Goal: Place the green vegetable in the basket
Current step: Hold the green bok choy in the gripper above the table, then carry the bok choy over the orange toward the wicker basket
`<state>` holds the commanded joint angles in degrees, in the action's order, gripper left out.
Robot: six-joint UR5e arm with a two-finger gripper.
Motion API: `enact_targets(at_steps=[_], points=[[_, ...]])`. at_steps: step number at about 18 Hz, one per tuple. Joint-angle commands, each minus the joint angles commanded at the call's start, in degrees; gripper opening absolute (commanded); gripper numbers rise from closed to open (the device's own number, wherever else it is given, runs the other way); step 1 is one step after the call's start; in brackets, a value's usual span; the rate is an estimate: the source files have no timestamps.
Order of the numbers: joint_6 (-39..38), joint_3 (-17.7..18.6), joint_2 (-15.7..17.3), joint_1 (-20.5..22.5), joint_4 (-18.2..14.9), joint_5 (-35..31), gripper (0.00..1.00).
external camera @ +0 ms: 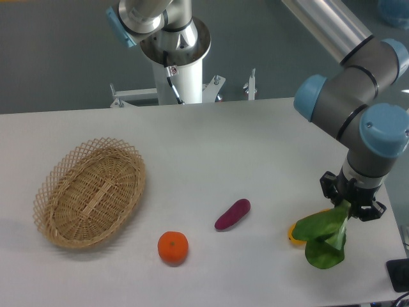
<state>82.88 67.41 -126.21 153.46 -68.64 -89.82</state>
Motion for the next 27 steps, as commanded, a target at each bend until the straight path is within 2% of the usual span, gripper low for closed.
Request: enact_targets(at_steps=[16,18,21,24,27], points=[[0.09,0.88,0.44,-0.09,0.00,1.93,0.31],[0.09,2.28,1.40,-0.61,-0.09,1.85,0.31],[-0.09,7.02,4.82,-2.89,0.00,2.37,0.31],[-3.76,12.82,8.78,-7.02,0.53,2.99,0.31],[-7.63,16.07,12.12,-12.72,0.62,3.08,0.31]])
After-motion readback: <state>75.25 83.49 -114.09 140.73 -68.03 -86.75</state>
